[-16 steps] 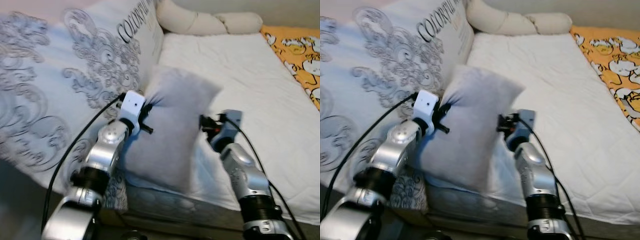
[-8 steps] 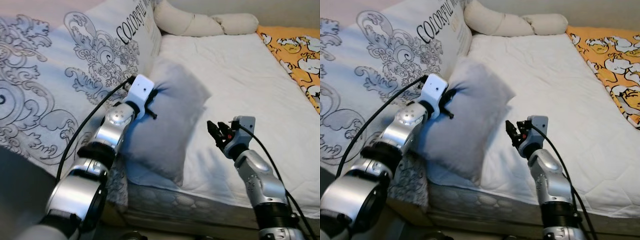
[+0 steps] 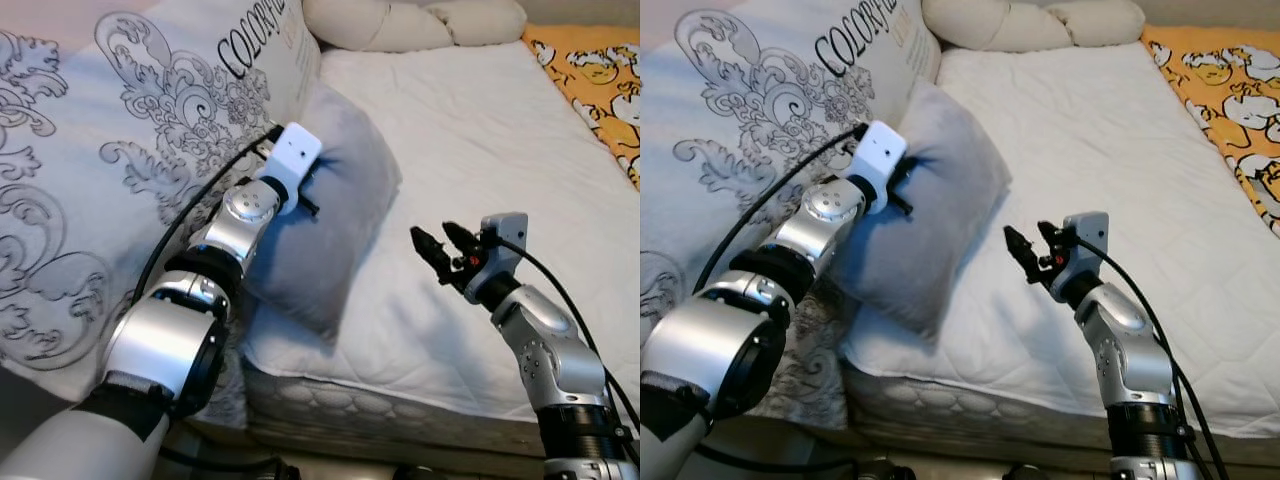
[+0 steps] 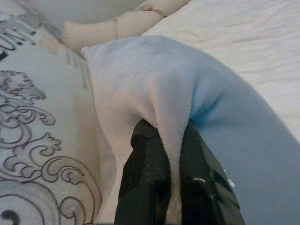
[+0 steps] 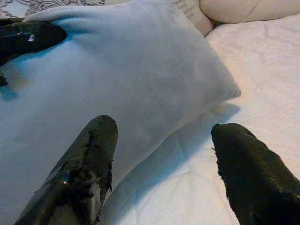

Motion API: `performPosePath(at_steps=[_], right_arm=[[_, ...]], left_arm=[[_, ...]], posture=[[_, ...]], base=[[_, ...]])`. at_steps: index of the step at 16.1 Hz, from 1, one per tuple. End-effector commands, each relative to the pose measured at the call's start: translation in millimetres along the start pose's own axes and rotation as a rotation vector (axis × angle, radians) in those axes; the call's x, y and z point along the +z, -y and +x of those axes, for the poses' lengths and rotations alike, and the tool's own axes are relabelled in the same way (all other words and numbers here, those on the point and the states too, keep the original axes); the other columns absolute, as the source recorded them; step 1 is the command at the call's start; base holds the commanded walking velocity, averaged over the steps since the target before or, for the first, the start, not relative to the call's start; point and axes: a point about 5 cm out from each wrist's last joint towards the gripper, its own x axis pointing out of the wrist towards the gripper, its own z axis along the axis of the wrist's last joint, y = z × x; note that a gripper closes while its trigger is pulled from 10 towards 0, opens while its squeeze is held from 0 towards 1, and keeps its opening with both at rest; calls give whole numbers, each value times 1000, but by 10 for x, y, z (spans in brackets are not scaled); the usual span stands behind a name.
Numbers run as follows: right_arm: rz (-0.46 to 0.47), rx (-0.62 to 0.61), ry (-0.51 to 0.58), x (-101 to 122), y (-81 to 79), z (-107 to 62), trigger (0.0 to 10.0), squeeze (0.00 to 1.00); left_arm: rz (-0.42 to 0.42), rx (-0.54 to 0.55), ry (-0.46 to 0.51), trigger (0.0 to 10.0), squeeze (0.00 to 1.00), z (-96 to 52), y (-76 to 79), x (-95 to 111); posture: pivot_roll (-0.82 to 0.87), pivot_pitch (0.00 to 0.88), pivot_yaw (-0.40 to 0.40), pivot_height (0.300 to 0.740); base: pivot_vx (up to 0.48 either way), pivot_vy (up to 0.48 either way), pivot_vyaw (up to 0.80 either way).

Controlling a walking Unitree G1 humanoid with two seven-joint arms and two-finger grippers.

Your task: Clean up the room

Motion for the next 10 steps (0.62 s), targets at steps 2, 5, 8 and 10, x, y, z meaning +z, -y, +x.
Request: performPosePath(at_steps=[2, 5, 8, 10], right_arm=[[5, 17, 32, 53, -69, -43, 10000, 1000], [6, 14, 42, 114, -108, -139, 10000, 0], [-26, 15, 22, 184, -120, -285, 10000, 0], [-46, 33, -16, 210, -147, -437, 10000, 0]], left_arm=[[-5, 82, 53, 10000, 0, 11, -126, 134], [-15, 118, 34, 10000, 0, -1, -143, 77], [-8, 157, 3, 10000, 0, -25, -146, -22], [-5, 197, -10, 10000, 0, -50, -150, -97]], posture=[[-93, 0, 105, 740], [-131, 0, 93, 740], [-187, 0, 78, 740], [-226, 0, 65, 740]], base=[[0, 0, 0], [0, 0, 0], [0, 0, 0], [0, 0, 0]])
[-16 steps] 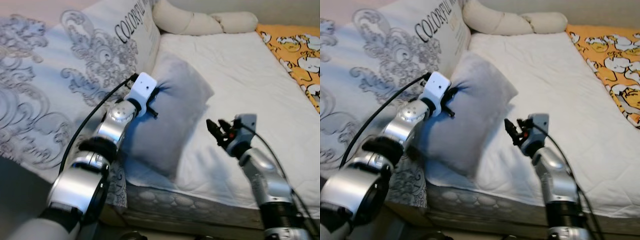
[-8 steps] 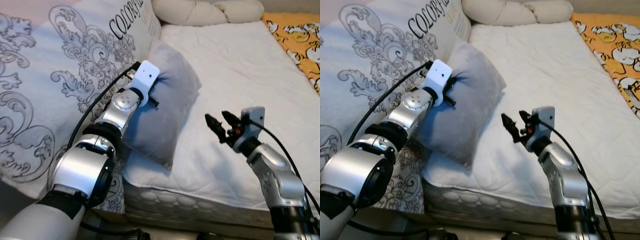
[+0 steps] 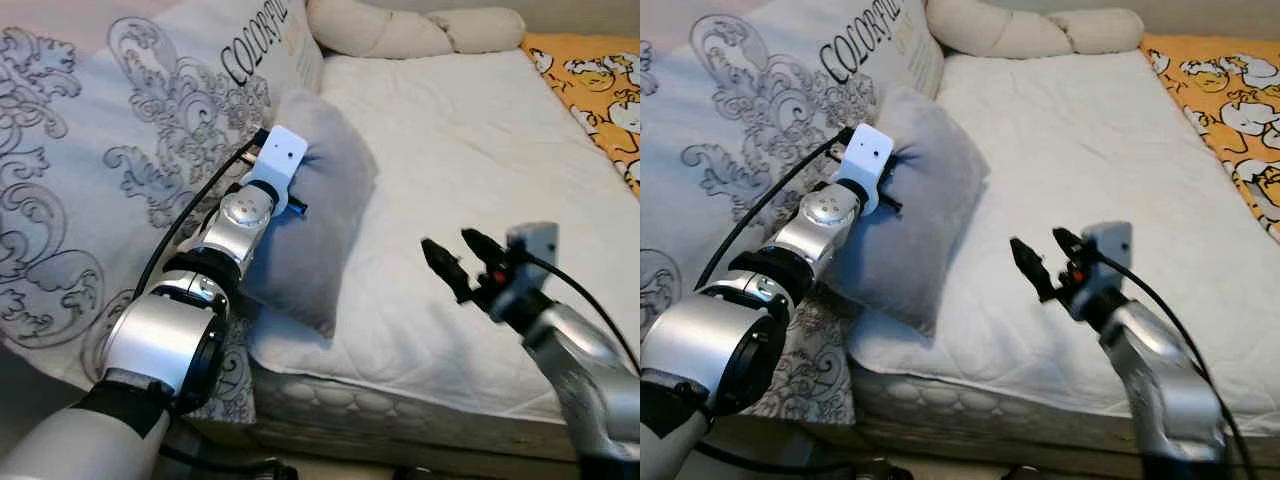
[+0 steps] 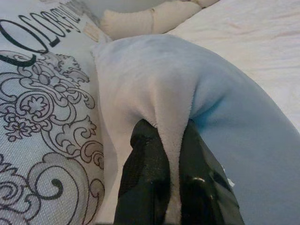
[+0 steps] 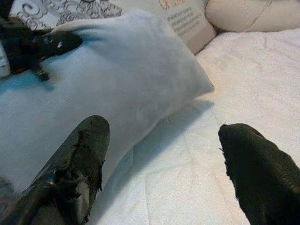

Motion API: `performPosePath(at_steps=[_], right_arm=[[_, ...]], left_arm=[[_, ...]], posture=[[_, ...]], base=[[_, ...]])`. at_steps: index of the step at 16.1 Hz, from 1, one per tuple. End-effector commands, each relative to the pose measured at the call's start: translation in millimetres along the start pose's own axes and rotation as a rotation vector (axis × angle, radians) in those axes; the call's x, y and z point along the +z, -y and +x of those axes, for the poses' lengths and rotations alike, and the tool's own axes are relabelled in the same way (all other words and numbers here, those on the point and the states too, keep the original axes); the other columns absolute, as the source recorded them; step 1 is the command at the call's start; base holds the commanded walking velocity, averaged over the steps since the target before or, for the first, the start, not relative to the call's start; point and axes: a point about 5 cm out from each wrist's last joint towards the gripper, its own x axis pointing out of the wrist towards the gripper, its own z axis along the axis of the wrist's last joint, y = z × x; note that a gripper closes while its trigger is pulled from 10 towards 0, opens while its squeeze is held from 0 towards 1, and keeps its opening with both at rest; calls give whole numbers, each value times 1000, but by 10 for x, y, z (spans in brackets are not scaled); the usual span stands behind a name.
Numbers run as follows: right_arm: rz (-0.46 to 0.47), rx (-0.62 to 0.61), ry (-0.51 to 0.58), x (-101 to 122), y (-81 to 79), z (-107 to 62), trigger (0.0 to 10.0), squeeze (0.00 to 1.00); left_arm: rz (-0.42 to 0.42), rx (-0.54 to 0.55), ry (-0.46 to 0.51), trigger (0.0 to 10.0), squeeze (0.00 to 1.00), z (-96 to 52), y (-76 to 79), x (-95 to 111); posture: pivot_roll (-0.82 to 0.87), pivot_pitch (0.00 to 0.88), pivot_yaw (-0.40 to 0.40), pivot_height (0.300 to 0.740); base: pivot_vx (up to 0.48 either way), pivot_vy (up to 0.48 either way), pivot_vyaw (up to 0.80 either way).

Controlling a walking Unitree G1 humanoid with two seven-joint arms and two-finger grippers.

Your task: Clean up the room

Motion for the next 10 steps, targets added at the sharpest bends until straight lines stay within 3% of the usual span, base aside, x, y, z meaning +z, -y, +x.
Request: performPosePath(at_steps=[1, 4, 6, 8, 9, 10], right_arm=[[-6, 39, -17, 44, -56, -78, 10000, 0], [-31, 220, -145, -19, -258, -258, 10000, 0], [-31, 260, -182, -36, -288, -318, 10000, 0], [-37, 296, -201, -15, -290, -349, 10000, 0], [-50, 286, -190, 8, -253, -322, 10000, 0], [-54, 290, -185, 18, -249, -315, 10000, 0]], left_arm=[[7, 48, 30, 10000, 0, -10, -73, 15], [79, 72, -11, 10000, 0, -42, -102, -102], [91, 68, -27, 10000, 0, -49, -113, -131], [183, 39, -88, 10000, 0, -71, -116, -232], [231, 88, -142, 10000, 0, -89, -185, -297], [230, 100, -157, 10000, 0, -94, -204, -313]], posture=[[-248, 0, 58, 740], [-263, 0, 53, 740], [-262, 0, 51, 740], [-260, 0, 52, 740], [-257, 0, 55, 740], [-254, 0, 56, 740]], base=[[0, 0, 0], [0, 0, 0], [0, 0, 0], [0, 0, 0], [0, 0, 0], [0, 0, 0]])
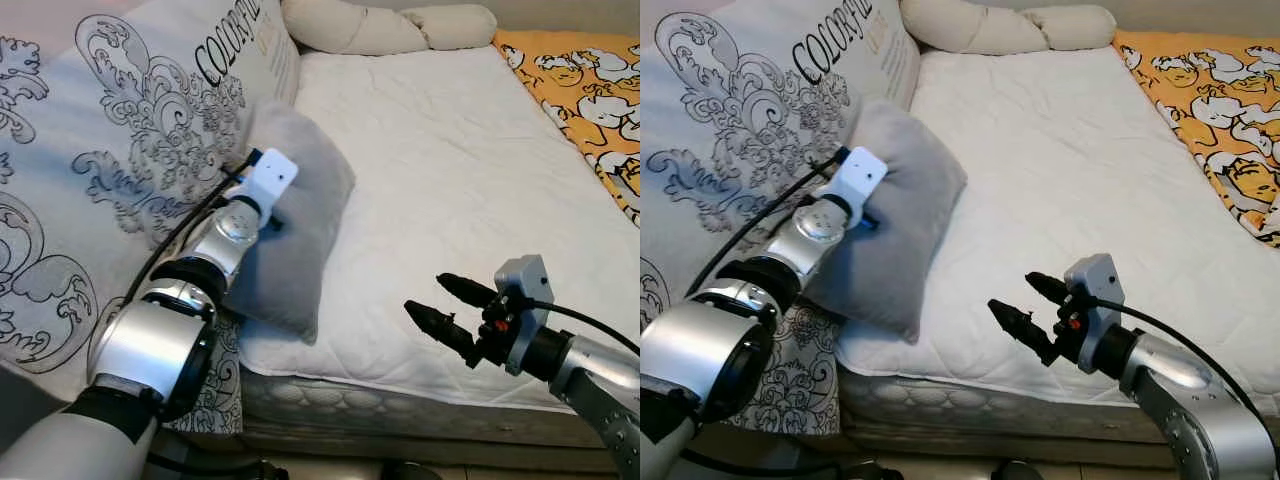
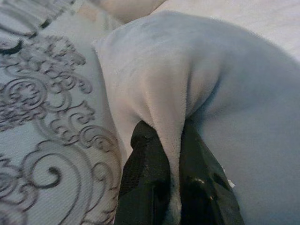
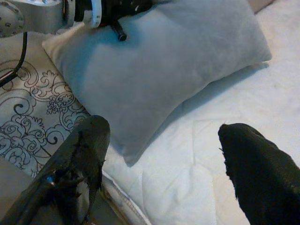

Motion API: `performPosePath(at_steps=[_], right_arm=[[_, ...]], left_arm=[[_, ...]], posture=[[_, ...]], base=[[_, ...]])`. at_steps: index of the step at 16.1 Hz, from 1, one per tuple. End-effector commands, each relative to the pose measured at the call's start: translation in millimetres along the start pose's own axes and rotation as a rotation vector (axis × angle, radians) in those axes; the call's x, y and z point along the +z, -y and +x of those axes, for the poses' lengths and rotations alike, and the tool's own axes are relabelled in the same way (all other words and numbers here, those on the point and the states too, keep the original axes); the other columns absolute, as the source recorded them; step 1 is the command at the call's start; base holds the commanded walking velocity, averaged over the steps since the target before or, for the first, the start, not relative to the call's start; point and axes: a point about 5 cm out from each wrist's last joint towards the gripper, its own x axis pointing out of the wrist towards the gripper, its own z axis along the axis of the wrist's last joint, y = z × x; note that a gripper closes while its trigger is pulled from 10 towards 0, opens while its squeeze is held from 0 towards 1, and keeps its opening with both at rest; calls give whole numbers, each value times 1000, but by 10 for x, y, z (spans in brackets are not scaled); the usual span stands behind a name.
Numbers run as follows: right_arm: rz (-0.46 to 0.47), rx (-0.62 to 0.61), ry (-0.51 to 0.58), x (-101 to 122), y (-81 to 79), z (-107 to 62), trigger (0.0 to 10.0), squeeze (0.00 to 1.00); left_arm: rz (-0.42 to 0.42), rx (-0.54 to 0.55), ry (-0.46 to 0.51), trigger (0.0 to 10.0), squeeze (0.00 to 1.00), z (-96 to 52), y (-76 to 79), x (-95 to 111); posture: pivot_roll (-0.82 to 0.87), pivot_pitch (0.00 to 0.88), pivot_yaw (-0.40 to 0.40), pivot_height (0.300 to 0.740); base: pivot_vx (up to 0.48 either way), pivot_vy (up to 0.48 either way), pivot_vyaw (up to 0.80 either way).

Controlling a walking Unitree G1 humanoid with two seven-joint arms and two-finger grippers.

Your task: Clean up the room

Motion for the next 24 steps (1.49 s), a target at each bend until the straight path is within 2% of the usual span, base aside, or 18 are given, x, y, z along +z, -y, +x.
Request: performPosePath(at_steps=[1, 2, 3, 5, 9, 10, 11, 13, 15, 16, 18, 19, 20, 21, 22, 23, 24], right_arm=[[-8, 30, 21, 56, -12, 5, 10000, 0], [-5, 48, 34, 68, -26, 10, 10000, 0], [-4, 67, 50, 78, -38, 18, 10000, 0], [-7, 133, 93, 63, -51, 72, 10000, 0], [-27, 108, 130, 46, 82, 260, 10000, 0], [-44, 72, 141, 50, 132, 322, 10000, 0], [-67, -35, 147, 58, 242, 401, 10000, 0], [26, -229, 248, 155, 435, 520, 10000, 0], [70, -297, 293, 183, 464, 602, 10000, 0], [78, -346, 309, 186, 471, 621, 10000, 0], [91, -434, 300, 128, 496, 623, 10000, 0], [97, -540, 266, -13, 528, 633, 10000, 0], [82, -579, 251, -67, 536, 644, 10000, 0], [86, -596, 241, -98, 532, 652, 10000, 0], [98, -611, 237, -113, 522, 657, 10000, 0], [67, -583, 225, -128, 435, 703, 10000, 0], [55, -575, 219, -140, 410, 720, 10000, 0]], left_arm=[[-27, 22, -23, 10000, 0, -4, -73, -44], [-65, 4, -20, 10000, 0, -5, -77, -47], [-97, -10, -15, 10000, 1000, -7, -82, -48], [-130, -26, -3, 10000, 1000, -16, -89, -68], [-252, 25, 62, 10000, 1000, -11, -265, 21], [-344, -5, 117, 10000, 1000, -15, -256, 78], [-469, -42, 148, 10000, 1000, -27, -203, 84], [-523, -112, 193, 10000, 1000, -129, 34, -3], [-580, -102, 232, 10000, 1000, -226, 87, -44], [-594, -100, 274, 10000, 1000, -335, 140, -35], [-609, -91, 288, 10000, 1000, -444, 179, -45], [-630, -58, 249, 10000, 1000, -589, 195, -197], [-580, -44, 214, 10000, 1000, -674, 209, -330], [-547, -37, 189, 10000, 1000, -716, 219, -418], [-540, -23, 164, 10000, 1000, -762, 217, -487], [-550, 15, 129, 10000, 1000, -847, 192, -599], [-554, 28, 122, 10000, 1000, -867, 185, -624]], posture=[[-245, 0, 60, 740], [-241, 0, 62, 740], [-233, 0, 68, 740], [-201, 0, 89, 740], [-126, 0, 112, 740], [-108, 0, 109, 740], [-93, 0, 99, 740], [-63, 0, 70, 740], [-31, 0, 37, 740], [-4, 0, 22, 740], [12, 0, 18, 740], [19, 0, 37, 740], [17, 0, 43, 740], [14, 0, 43, 740], [13, 0, 42, 740], [14, 0, 38, 740], [21, 0, 36, 740]], base=[[0, 0, 0], [0, 0, 0], [0, 0, 0], [0, 0, 0], [0, 0, 0], [0, 0, 0], [0, 0, 0], [0, 0, 0], [0, 0, 0], [0, -322, 0], [0, -343, 0], [0, -386, 0], [0, -390, 0], [0, -394, 0], [0, -394, 0], [0, -394, 0], [0, -394, 0]])
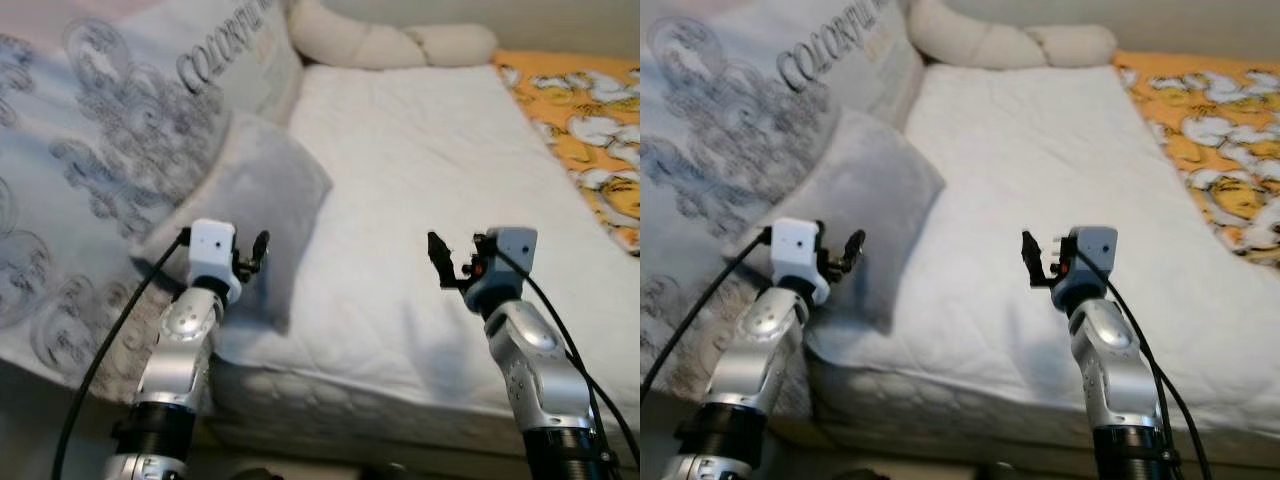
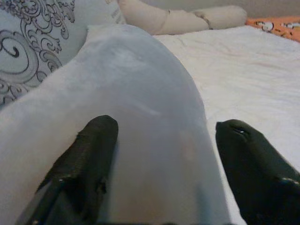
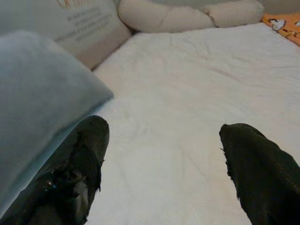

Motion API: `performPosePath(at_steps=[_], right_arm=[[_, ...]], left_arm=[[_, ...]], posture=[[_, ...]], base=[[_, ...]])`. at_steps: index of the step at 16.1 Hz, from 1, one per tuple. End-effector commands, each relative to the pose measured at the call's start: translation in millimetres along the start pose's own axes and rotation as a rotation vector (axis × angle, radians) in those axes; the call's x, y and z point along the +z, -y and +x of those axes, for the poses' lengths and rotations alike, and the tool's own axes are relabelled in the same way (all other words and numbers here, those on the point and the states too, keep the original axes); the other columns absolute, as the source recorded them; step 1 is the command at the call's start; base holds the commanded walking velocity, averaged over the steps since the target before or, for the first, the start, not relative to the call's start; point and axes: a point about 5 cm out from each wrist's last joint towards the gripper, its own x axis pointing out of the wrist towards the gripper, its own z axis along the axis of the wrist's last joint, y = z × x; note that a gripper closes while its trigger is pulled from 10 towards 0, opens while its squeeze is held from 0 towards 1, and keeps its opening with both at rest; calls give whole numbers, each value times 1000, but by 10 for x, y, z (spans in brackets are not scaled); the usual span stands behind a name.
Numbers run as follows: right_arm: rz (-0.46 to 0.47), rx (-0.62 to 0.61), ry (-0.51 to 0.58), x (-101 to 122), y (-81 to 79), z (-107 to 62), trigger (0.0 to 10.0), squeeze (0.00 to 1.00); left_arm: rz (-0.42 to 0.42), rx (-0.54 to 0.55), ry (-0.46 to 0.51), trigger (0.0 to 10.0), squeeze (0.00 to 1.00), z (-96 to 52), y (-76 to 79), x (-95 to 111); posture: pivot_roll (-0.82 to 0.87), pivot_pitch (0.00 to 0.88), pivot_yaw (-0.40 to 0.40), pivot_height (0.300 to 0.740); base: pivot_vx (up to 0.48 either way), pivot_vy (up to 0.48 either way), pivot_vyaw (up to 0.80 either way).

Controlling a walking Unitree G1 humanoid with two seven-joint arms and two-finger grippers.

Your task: Clean up the room

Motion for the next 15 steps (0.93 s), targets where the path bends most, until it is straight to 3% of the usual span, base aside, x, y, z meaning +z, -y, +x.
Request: performPosePath(at_steps=[1, 6, 10, 11, 15], right_arm=[[-15, 37, 25, 19, -123, 23, 10000, 0], [34, 51, 37, 44, -228, 53, 10000, 0], [33, -56, -3, -50, -53, 70, 10000, 0], [-1, -96, -56, -119, -30, 92, 10000, 0], [-13, -62, -47, -138, -87, 84, 10000, 0]], left_arm=[[15, 31, 0, 10000, 1000, -31, -60, 34], [-2, 96, -35, 10000, 1000, -129, -140, -24], [8, 104, -52, 10000, 1000, -160, -136, -37], [17, 108, -57, 10000, 1000, -158, -143, -46], [-1, 139, -82, 10000, 1000, -230, -122, -120]], posture=[[28, 0, 33, 740], [32, 0, 19, 740], [55, 0, 13, 740], [53, 0, 7, 740], [53, 0, 12, 740]], base=[[0, -394, 0], [0, -395, 0], [0, -394, 0], [0, -390, 0], [0, -393, 0]])
